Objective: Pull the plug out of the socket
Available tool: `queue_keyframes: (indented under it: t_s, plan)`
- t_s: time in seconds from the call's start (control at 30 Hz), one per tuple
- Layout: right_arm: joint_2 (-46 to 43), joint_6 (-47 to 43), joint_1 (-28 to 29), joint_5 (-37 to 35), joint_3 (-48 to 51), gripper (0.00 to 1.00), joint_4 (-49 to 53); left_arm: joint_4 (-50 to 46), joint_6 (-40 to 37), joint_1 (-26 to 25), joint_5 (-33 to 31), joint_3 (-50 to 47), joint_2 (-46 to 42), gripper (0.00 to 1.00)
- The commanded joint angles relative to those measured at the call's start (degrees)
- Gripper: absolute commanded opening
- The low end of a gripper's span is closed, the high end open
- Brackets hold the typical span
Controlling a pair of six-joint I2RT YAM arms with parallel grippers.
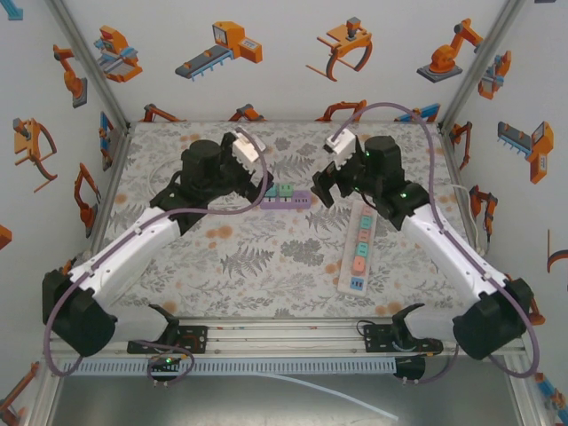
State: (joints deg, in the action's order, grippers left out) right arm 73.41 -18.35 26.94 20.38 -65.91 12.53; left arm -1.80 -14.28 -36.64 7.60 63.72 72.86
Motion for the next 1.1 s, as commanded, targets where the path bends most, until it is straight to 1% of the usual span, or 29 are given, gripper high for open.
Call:
queue_keyframes:
  t_s: [0.0, 0.03, 0.1, 0.13, 0.2, 0.27, 0.33, 0.4, 0.47, 0.53, 0.7, 0.83, 1.0, 1.07]
  plan:
    - [3.7, -24.9, 0.4, 13.0, -2.1, 0.99, 0.2, 0.8, 17.6, 0.4, -8.9, -1.6, -3.8, 0.97]
    - [5.5, -27.6, 0.4, 13.8, -2.6, 0.99, 0.0, -0.9, 21.5, 0.5, -10.9, -1.9, -4.5, 0.97]
    - [9.7, -28.8, 0.4, 14.0, -4.8, 0.99, 0.5, -5.4, 28.0, 0.9, -13.4, -2.3, -5.5, 0.97]
    - [12.0, -30.7, 0.4, 14.7, -6.6, 0.97, 2.4, -7.3, 31.6, 1.0, -14.7, -2.7, -5.7, 0.97]
    - [16.2, -34.6, 0.4, 17.2, -9.6, 0.94, 5.5, -8.9, 37.6, 1.8, -15.7, -4.4, -6.3, 0.97]
    - [20.5, -35.2, 0.5, 18.5, -11.7, 0.90, 4.8, -8.7, 43.4, 2.8, -16.9, -7.5, -6.7, 0.97]
    - [24.3, -35.3, 0.5, 19.1, -13.5, 0.87, 3.5, -7.3, 48.3, 4.1, -15.8, -10.4, -6.1, 1.00]
    - [27.8, -35.3, 0.5, 19.3, -15.0, 0.84, 2.2, -5.7, 51.5, 5.9, -12.2, -12.5, -4.2, 0.97]
    - [30.7, -35.6, 0.6, 18.7, -16.0, 0.82, 0.8, -4.9, 53.7, 7.3, -9.1, -13.1, -1.4, 0.95]
    - [33.8, -36.2, 0.6, 18.2, -17.6, 0.80, 0.9, -4.5, 54.6, 8.4, -7.4, -13.1, 1.9, 0.90]
    - [39.5, -37.0, 0.7, 20.8, -21.7, 0.69, 4.5, -3.4, 54.8, 8.8, -7.9, -12.7, 7.8, 0.78]
    - [43.2, -37.7, 1.1, 20.8, -24.0, 0.60, 5.1, -0.6, 55.1, 8.9, -6.8, -11.5, 13.2, 0.69]
    - [46.7, -40.0, 1.1, 21.6, -27.9, 0.45, 9.6, 2.3, 56.2, 8.9, -7.6, -9.8, 18.5, 0.61]
    - [47.5, -40.6, 1.2, 22.0, -29.3, 0.41, 11.0, 3.6, 56.5, 8.9, -7.9, -9.3, 20.1, 0.59]
